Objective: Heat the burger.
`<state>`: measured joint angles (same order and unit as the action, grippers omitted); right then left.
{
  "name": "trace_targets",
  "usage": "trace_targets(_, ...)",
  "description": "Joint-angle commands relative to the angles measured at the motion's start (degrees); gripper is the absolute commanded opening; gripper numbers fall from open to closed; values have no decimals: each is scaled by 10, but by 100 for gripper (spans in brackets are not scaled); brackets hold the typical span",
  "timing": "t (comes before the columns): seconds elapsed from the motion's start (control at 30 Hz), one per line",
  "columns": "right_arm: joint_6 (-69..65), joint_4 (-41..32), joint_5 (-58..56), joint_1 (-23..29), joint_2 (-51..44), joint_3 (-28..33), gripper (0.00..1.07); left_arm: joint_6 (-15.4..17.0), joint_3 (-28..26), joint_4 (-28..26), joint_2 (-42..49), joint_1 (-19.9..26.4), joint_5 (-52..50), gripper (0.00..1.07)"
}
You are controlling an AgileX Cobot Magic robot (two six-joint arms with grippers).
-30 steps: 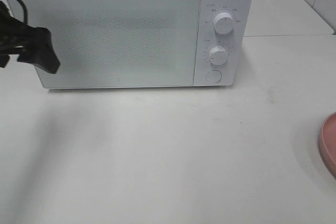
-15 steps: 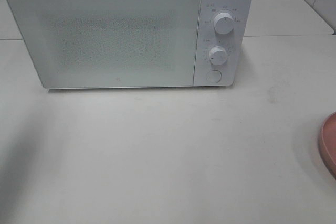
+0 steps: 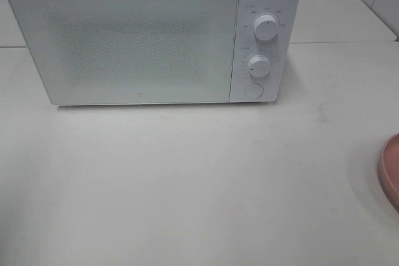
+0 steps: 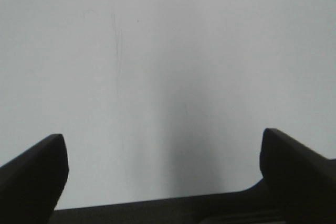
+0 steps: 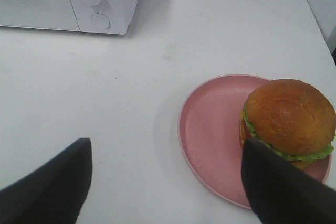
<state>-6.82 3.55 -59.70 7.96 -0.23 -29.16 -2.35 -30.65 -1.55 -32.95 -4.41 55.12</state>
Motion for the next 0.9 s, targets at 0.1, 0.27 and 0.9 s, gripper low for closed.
trace_targets(0.1,3,-1,2,-5,-15,1,75,-2,9,6,90,1,26,91)
trace_targets(0.27,3,-1,2,-5,-15,1,75,-1,21,6,127,1,44,91)
trace_targets(0.9,3,-1,2,-5,-15,1,75,1,19,-5,344,1,43,91)
